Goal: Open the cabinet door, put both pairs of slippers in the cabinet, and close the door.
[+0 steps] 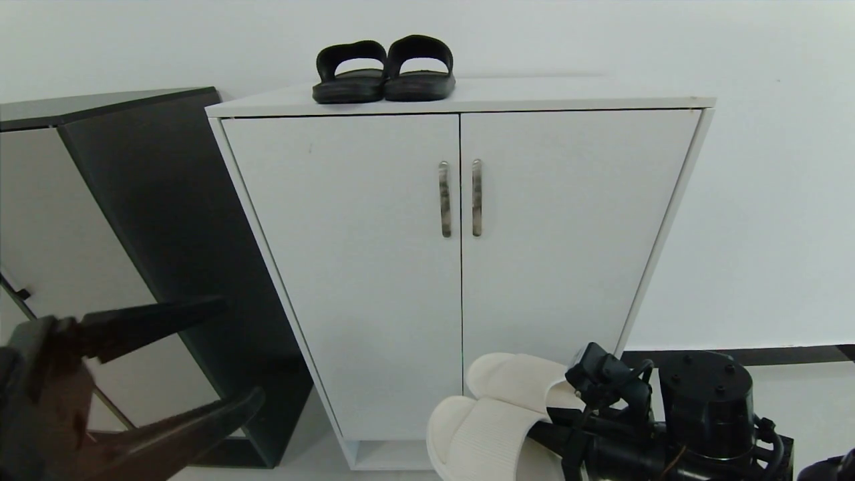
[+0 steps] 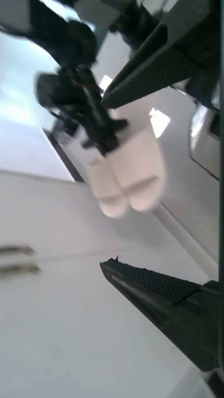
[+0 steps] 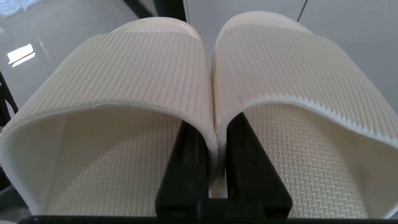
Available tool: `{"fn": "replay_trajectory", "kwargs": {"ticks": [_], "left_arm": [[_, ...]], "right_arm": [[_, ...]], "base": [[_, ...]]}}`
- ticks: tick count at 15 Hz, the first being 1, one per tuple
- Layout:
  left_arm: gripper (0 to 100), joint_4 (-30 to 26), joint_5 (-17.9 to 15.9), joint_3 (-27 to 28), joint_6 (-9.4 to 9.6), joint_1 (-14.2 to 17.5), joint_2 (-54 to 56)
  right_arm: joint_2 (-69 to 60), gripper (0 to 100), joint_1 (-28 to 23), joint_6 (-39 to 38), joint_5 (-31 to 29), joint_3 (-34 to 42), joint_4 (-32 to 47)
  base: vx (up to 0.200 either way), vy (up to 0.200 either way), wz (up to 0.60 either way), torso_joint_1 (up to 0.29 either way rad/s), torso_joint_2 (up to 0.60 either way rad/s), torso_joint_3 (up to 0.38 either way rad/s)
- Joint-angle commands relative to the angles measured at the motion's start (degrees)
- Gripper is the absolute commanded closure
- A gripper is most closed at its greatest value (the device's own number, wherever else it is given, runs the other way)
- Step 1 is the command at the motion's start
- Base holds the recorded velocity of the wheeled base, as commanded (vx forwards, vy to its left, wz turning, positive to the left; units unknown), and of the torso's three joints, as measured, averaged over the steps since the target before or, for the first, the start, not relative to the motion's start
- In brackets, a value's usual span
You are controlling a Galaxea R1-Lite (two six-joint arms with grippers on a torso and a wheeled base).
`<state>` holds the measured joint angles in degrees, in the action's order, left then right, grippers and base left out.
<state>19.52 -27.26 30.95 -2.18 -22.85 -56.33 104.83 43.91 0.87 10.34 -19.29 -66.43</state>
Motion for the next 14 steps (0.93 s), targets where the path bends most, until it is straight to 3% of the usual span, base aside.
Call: {"fn": "replay_trajectory", "kwargs": {"ticks": [1, 3, 5, 6, 7, 8, 10, 11, 12, 13, 14], "left_arm": [[0, 13.1, 1.2, 4.4, -1.77, -8.9, -18.7], [0, 19.4, 1.9, 8.4, -1.95, -10.3, -27.3], [0, 21.1, 1.5, 13.9, -5.02, -11.7, -31.7], [0, 21.0, -1.2, 17.8, -7.57, -12.0, -33.3], [0, 20.8, -6.3, 20.6, -9.33, -12.0, -34.1], [0, 20.5, -10.8, 24.0, -12.41, -11.8, -35.3], [0, 20.1, -13.9, 30.0, -17.94, -10.9, -39.0], [0, 20.2, -15.0, 31.1, -19.0, -10.4, -39.9], [0, 20.2, -18.9, 33.0, -21.2, -9.3, -41.3], [0, 20.3, -20.5, 34.3, -23.13, -8.8, -42.4], [0, 20.6, -20.4, 35.0, -23.04, -8.8, -43.3]], "right_arm": [[0.3, 100, 0.0, 0.0, 0.0, 0.3, 0.0], [0.3, 100, 0.2, 0.1, 0.0, 0.8, -0.3], [0.5, 100, 0.2, 1.1, 0.0, 1.1, -0.5], [0.6, 100, 0.2, 1.2, 0.0, 1.2, -0.6], [0.6, 100, 0.2, 1.2, 0.0, 1.2, -0.6], [0.7, 100, 0.3, 1.2, 0.0, 1.2, -0.6], [0.7, 100, 0.6, 1.6, 0.0, 1.3, -0.6], [0.7, 100, 0.6, 1.7, 0.0, 1.4, -0.6], [0.6, 100, 0.6, 1.7, 0.0, 1.8, -0.7], [0.6, 100, 0.7, 1.9, 0.0, 1.8, -0.7], [0.7, 100, 0.7, 2.2, 0.0, 1.8, -0.7]], "base": [[0.0, 0.0, 0.0, 0.0, 0.0, 0.0], [0.0, 0.0, 0.0, 0.0, 0.0, 0.0], [0.0, 0.0, 0.0, 0.0, 0.0, 0.0], [0.0, 0.0, 0.0, 0.0, 0.0, 0.0], [0.0, 0.0, 0.0, 0.0, 0.0, 0.0], [0.0, 0.0, 0.0, 0.0, 0.0, 0.0], [0.0, 0.0, 0.0, 0.0, 0.0, 0.0], [0.0, 0.0, 0.0, 0.0, 0.0, 0.0], [0.0, 0.0, 0.0, 0.0, 0.0, 0.0], [0.0, 0.0, 0.0, 0.0, 0.0, 0.0], [0.0, 0.0, 0.0, 0.0, 0.0, 0.0]]}}
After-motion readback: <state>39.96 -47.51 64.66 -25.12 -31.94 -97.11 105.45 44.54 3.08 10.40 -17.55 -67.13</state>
